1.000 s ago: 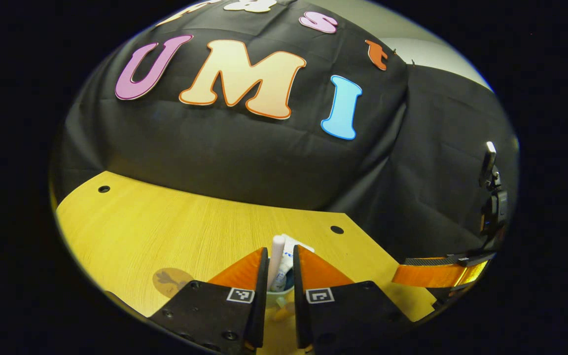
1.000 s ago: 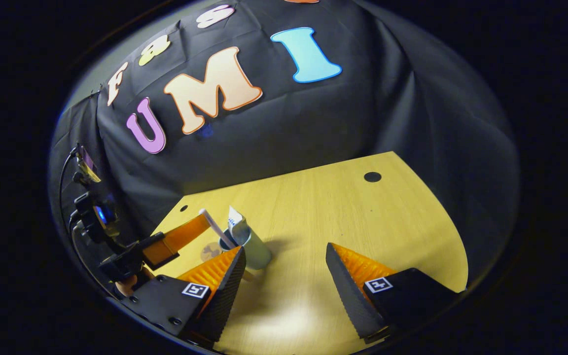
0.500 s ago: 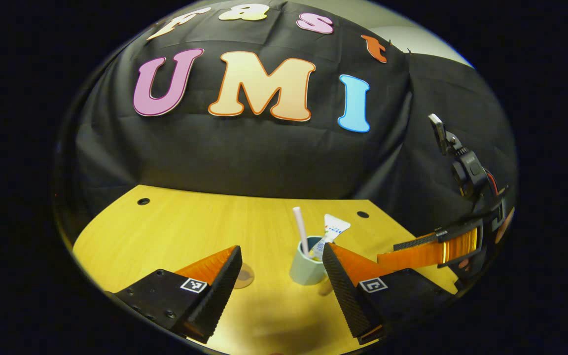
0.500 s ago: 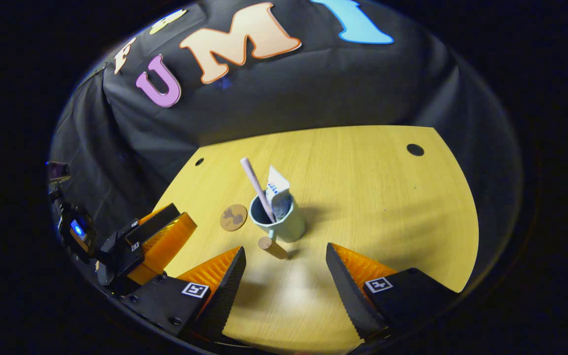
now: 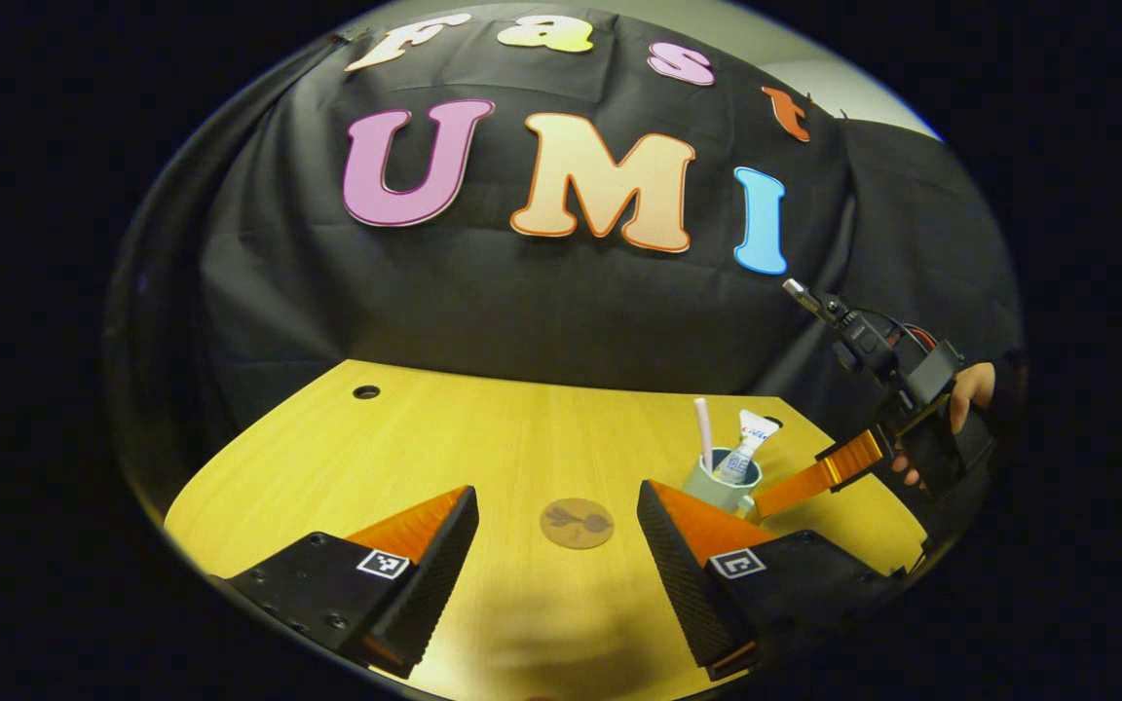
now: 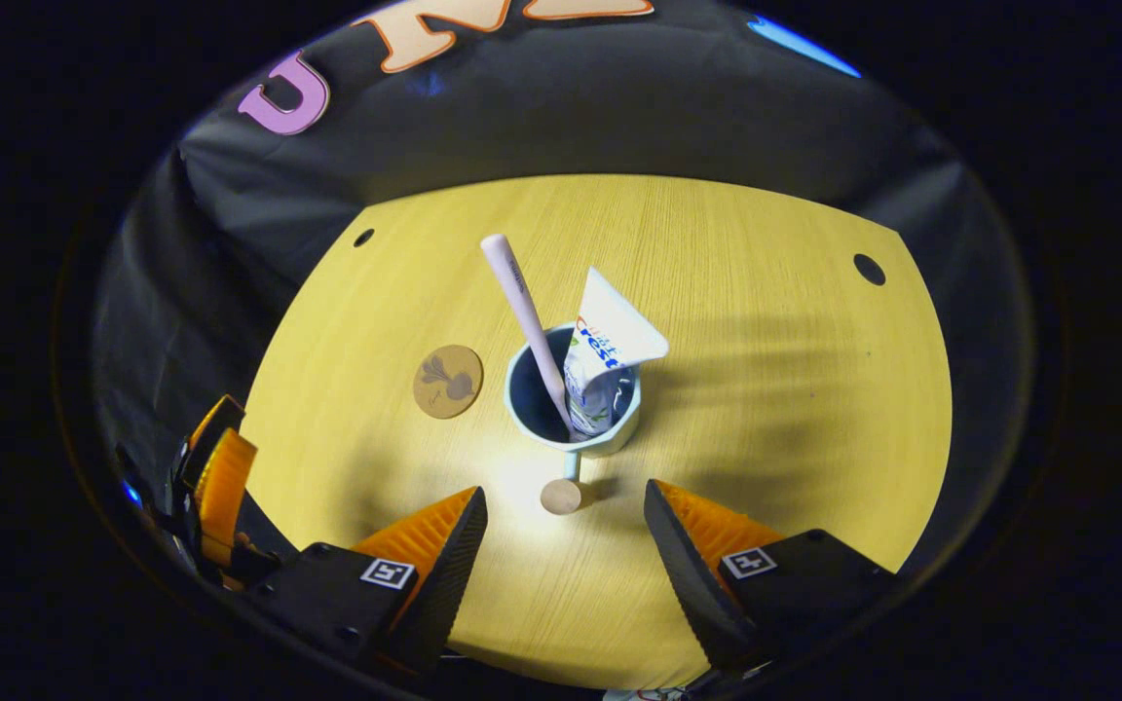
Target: Put the toothbrush and toothpaste on the desktop into the cup, then pick up the cup and place it on the coaster on the desktop.
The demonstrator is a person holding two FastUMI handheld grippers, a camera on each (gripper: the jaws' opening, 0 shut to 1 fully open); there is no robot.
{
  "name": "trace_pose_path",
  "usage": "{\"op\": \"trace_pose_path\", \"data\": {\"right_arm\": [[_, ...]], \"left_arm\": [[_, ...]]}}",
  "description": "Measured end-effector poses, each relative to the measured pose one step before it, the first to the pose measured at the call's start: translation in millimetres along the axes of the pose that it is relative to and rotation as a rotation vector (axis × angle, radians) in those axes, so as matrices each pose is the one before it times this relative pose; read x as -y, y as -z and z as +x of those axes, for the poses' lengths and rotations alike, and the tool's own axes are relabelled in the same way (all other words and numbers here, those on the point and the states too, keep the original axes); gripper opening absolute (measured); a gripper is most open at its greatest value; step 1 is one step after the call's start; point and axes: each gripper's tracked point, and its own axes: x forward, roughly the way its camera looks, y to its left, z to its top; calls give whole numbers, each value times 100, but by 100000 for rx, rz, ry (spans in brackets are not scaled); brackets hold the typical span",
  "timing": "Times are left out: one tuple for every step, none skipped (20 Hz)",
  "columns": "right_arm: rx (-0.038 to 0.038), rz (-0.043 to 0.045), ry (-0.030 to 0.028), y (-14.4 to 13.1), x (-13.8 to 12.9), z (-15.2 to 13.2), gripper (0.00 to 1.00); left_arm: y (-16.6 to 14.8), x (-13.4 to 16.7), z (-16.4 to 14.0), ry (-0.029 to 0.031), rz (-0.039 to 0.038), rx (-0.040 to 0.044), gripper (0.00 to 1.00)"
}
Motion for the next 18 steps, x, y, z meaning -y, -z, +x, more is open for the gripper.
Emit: {"op": "trace_pose_path", "data": {"right_arm": [[-1526, 43, 1673, -110, 22, 748, 98], [-1797, 49, 977, 113, -92, 734, 98], [-1893, 2, 931, 7, -11, 661, 97], [-1684, 105, 526, 91, -107, 679, 91], [-1942, 43, 568, -9, -30, 664, 97], [-1814, -153, 930, 33, 76, 596, 89], [-1320, -608, 1201, -59, 125, 486, 96], [-1134, -798, 1333, 14, 122, 518, 89], [-1349, -516, 1007, 91, 51, 455, 95], [-955, -542, 1161, 70, 184, 536, 93], [-632, -1025, 1920, 97, 309, 433, 82], [-492, -1259, 1857, 4, 343, 289, 85], [-283, -1115, 1412, 53, 240, 255, 88], [-427, -706, 1008, 115, 122, 319, 82], [-389, -485, 570, -45, 151, 209, 78], [-910, -61, -145, 298, -131, 166, 74], [-641, -371, 379, 115, 32, 58, 58], [-348, -1142, 358, 93, 214, 219, 58]], "left_arm": [[160, -913, -230, -1104, -448, -166, 95], [242, -892, -238, -1062, -539, -645, 95], [252, -815, -106, -1074, -597, -478, 96], [93, -699, -185, -884, -608, -394, 95], [113, -620, -111, -750, -505, -552, 95], [126, -279, 99, -724, -356, -589, 95], [99, -628, -72, -699, -220, -205, 95], [-83, -648, -37, -488, -99, -6, 95], [-48, -473, -76, -445, -4, -20, 95], [-19, -335, -9, -95, 19, -38, 95], [59, -152, 107, -192, 190, -388, 95], [68, -282, 59, -116, 243, -430, 95], [21, -243, 38, -173, 116, -320, 95], [-141, -245, -32, -145, -88, 66, 95], [-35, -238, 3, -179, -23, 199, 95], [-35, -181, -38, -103, 229, 12, 95], [-38, -134, 87, -136, 335, -77, 95], [-72, -139, 82, 150, 240, 24, 95]]}}
